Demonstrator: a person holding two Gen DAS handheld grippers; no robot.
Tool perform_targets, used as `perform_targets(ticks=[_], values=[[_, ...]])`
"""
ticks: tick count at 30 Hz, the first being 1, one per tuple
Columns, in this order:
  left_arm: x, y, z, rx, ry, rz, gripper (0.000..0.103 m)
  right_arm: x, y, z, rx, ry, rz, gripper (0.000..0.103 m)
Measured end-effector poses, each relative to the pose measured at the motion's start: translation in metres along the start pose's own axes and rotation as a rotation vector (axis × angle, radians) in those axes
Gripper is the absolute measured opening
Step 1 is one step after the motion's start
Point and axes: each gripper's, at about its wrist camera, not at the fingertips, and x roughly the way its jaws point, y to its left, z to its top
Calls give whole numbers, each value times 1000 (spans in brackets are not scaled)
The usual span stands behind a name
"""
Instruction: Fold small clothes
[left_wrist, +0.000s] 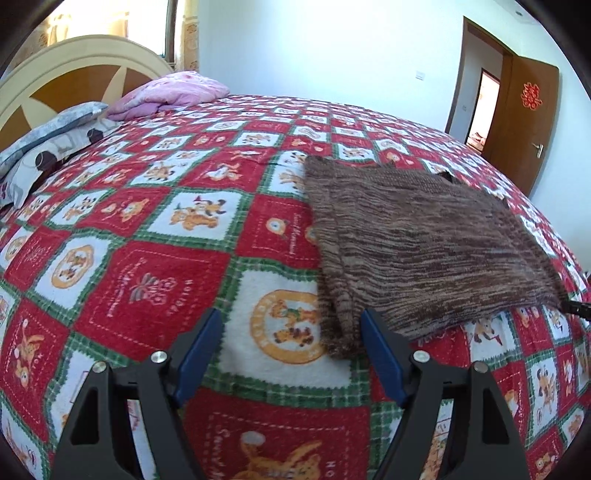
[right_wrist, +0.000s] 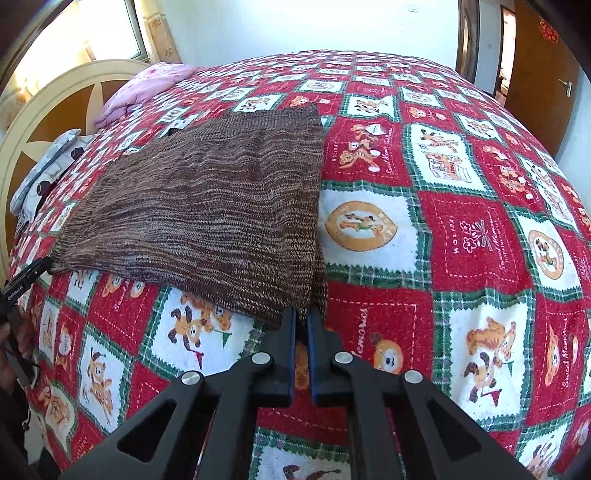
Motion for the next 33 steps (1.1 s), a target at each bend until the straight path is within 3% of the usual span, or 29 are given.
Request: perform_targets(ticks=[2, 5, 7, 10, 16, 25, 33], values=[[-4, 6, 3, -4, -12, 16, 80, -3, 5, 2, -18, -9, -24, 10], [-9, 17, 9, -1, -33, 44, 89, -19, 21, 6, -60, -70, -104, 30], [-10, 25, 14, -3, -49, 69, 96, -34, 43, 12, -114, -133, -104, 41], [-7, 37, 22, -11, -56, 91, 97, -44, 82, 18, -208, -189, -49, 54], [7, 46, 28, -33, -42, 98, 97, -34, 183, 24, -428, -214, 44, 56], [19, 58, 21, -92, 20, 2, 99, 21, 309, 0, -694, -179, 107, 56], [18, 60, 21, -102, 13, -45, 103, 47, 355, -9, -773, -188, 98, 56]])
